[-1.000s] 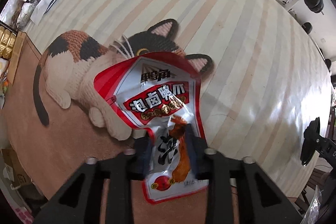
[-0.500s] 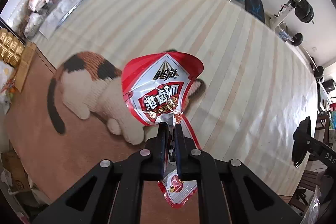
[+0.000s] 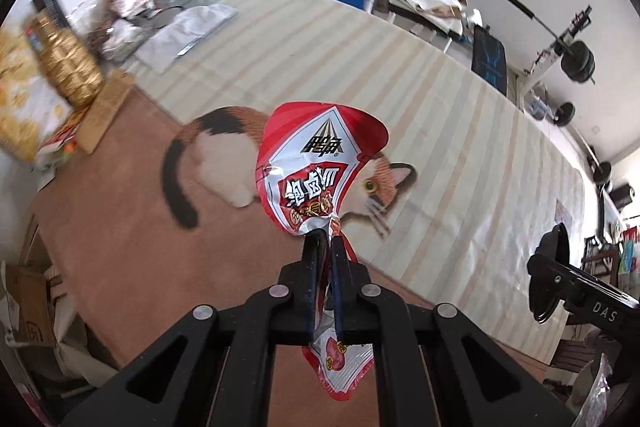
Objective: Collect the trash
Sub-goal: 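Carry the red packet and black lid over the trash bin, then open both tools to drop the packet and lid into the bin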
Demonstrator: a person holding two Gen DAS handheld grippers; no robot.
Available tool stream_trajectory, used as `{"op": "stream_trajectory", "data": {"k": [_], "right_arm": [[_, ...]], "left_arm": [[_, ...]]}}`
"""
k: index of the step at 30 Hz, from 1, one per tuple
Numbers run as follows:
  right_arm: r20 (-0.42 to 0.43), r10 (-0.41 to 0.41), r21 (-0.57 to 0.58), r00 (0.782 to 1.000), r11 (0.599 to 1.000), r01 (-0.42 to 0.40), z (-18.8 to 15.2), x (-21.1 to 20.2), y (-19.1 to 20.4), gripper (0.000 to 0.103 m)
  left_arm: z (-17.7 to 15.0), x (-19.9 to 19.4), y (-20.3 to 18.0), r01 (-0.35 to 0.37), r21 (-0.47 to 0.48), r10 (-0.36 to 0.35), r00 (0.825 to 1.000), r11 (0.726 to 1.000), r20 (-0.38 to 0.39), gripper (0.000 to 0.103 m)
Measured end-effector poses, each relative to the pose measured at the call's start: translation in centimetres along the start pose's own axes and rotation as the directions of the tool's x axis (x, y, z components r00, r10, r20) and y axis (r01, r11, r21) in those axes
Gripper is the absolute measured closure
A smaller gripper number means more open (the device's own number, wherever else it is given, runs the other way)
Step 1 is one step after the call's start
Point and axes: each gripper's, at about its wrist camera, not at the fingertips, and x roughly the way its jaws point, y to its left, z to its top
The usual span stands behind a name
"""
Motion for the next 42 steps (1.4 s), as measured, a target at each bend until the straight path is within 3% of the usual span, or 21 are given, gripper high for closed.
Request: {"op": "stream_trajectory", "data": {"k": [5, 10, 16, 22, 26, 30, 35, 38, 42], "right_arm": [[0.008, 0.033, -0.077, 0.999, 0.997, -0.032, -3.4, -1.5, 4.3, 0.015], [0.001, 0.078, -0.161, 0.997, 0.984, -0.077, -8.8, -3.0, 9.2, 0.015], [-0.066, 0.139, -0.267, 0.988, 0.952, -0.152, -18.4, -3.2, 15.5, 0.015], [-0.206, 0.141, -0.373, 0.968, 0.903, -0.211, -30.3, 0.0, 21.7, 0.015], [-0.286, 0.099, -0.439, 0.953, 0.871, -0.222, -36.4, 4.3, 24.4, 0.015], [-0.364, 0.05, -0.468, 0.93, 0.853, -0.23, -41.7, 12.9, 26.0, 0.015], [-0.437, 0.009, -0.465, 0.899, 0.854, -0.234, -44.8, 25.3, 26.3, 0.015], [-0.48, -0.008, -0.465, 0.877, 0.85, -0.247, -46.1, 33.1, 26.1, 0.015], [-0.535, -0.025, -0.468, 0.845, 0.841, -0.271, -47.2, 40.3, 26.2, 0.013]], "left_arm": [[-3.3, -3.6, 4.4, -0.001, -0.061, 0.003, 0.999, 0.998, 0.041, 0.099], [-8.9, -7.7, 9.8, -0.003, -0.141, 0.012, 0.998, 0.99, 0.065, 0.099], [-18.6, -11.3, 18.0, -0.02, -0.275, 0.037, 0.998, 0.961, 0.055, 0.099], [-28.6, -10.0, 25.7, -0.04, -0.415, 0.032, 0.999, 0.909, -0.027, 0.099], [-34.5, -5.8, 30.0, -0.051, -0.516, 0.002, 0.995, 0.855, -0.095, 0.1], [-39.7, 1.0, 34.1, -0.064, -0.616, -0.042, 0.987, 0.785, -0.156, 0.099], [-46.0, 12.8, 38.1, -0.074, -0.721, -0.123, 0.968, 0.689, -0.217, 0.099], [-48.5, 18.8, 38.9, -0.071, -0.743, -0.163, 0.958, 0.665, -0.237, 0.099], [-51.2, 25.7, 39.0, -0.026, -0.78, -0.261, 0.935, 0.625, -0.24, 0.098]]}}
